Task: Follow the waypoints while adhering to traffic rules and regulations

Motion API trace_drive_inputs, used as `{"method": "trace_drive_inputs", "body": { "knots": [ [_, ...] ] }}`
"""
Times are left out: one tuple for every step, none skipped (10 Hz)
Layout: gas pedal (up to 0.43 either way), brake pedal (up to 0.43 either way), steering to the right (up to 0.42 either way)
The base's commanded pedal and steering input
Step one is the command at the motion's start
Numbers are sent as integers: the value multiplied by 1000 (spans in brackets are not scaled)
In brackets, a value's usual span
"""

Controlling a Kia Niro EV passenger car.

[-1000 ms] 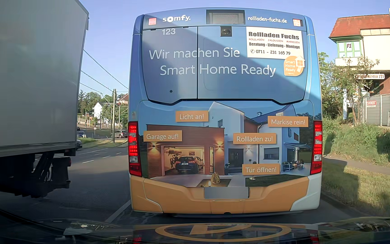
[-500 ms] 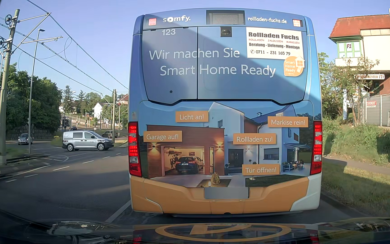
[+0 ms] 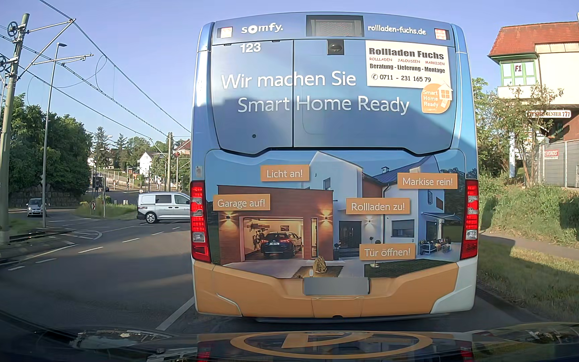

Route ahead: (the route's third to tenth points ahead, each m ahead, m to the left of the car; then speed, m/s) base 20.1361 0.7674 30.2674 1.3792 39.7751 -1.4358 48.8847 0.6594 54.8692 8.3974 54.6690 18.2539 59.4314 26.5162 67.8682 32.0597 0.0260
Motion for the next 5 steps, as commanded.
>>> {"method": "trace_drive_inputs", "body": {
  "knots": [
    [0, 195, -15],
    [0, 195, -15],
    [0, 195, -14],
    [0, 201, -14],
    [0, 201, -14]
  ]
}}
